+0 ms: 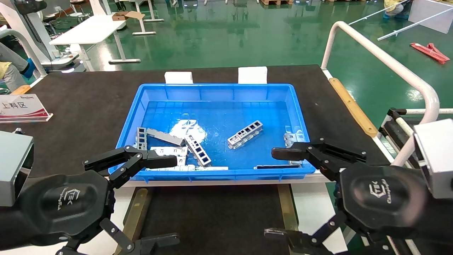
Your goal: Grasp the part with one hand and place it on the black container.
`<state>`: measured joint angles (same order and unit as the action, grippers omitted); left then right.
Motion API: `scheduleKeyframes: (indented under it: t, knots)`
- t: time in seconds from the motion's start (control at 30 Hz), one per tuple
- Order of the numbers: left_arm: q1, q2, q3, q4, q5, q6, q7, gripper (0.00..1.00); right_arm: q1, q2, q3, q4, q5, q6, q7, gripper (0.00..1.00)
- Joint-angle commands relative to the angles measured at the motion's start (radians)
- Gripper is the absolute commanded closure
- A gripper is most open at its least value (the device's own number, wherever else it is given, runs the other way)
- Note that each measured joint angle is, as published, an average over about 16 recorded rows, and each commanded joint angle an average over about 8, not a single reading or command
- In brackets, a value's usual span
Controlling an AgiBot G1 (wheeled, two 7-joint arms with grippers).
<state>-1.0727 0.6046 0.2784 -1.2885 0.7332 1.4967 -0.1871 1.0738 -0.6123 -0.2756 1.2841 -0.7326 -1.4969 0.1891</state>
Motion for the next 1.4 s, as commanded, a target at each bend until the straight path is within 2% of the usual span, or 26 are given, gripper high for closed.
scheduleKeyframes:
  t: [0.03, 1.4]
  knots:
    - [0.000, 0.000, 0.000, 0.000, 0.000, 0.000, 0.000, 0.00, 0.000, 0.000, 0.000, 0.000, 0.000, 0.000, 0.000, 0.00]
    - [0.000, 0.000, 0.000, 0.000, 0.000, 0.000, 0.000, 0.00, 0.001, 0.001, -0.004, 0.000, 0.002, 0.000, -0.002, 0.00]
